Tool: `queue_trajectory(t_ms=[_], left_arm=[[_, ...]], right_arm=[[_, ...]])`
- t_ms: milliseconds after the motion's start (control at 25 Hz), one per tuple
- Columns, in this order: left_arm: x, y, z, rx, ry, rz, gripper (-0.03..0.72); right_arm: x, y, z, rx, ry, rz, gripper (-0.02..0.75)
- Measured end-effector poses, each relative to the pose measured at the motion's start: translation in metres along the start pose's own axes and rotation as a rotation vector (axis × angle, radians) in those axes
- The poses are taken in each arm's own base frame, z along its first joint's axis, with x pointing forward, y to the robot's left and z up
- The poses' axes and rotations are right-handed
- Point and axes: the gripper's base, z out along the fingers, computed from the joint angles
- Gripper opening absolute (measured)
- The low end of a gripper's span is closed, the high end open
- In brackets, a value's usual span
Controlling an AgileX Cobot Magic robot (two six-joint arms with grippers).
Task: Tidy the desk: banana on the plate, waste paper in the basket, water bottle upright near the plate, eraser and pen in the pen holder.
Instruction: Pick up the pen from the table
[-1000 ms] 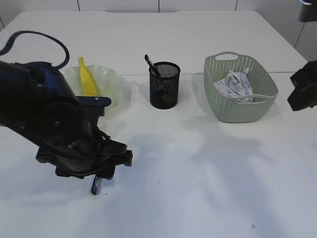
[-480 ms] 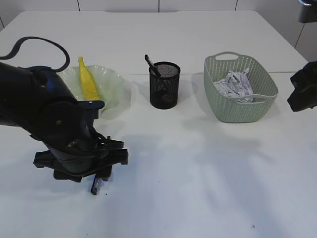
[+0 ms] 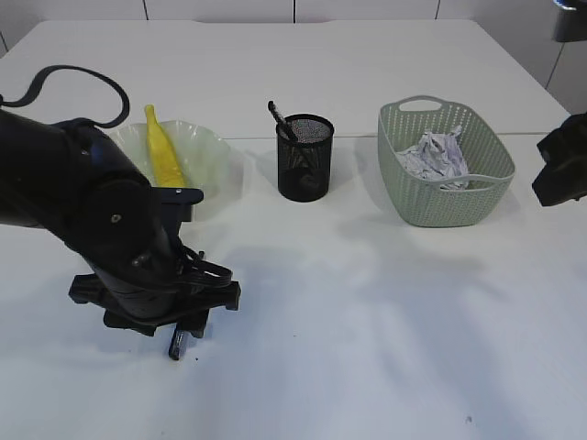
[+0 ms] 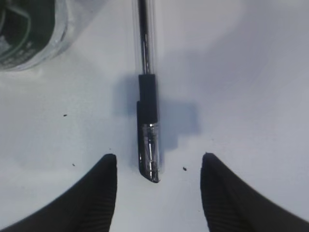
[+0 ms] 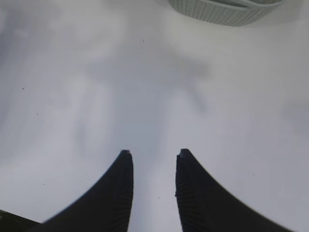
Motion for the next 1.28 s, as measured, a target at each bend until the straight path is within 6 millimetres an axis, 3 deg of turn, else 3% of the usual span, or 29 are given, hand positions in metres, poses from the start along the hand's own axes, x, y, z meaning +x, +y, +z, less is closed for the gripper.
queue_trajectory(t_ms=[440,720,1280], left_arm=[[-0.008,-0.01,0.009,-0.013,0.059,0.037,0.382],[-0.012,-0.001,0.016,-0.003,0.097,-0.036,0.382],[-0.012,0.001,0.018,0.01,0.111,0.047,0.38]], right_arm=[[0.0,0.0,0.0,0.0,-0.002,0.0,0.236],[0.0,0.0,0.0,0.0,-0.002,0.0,0.236],[0.0,0.0,0.0,0.001,-0.003,0.0,0.237]])
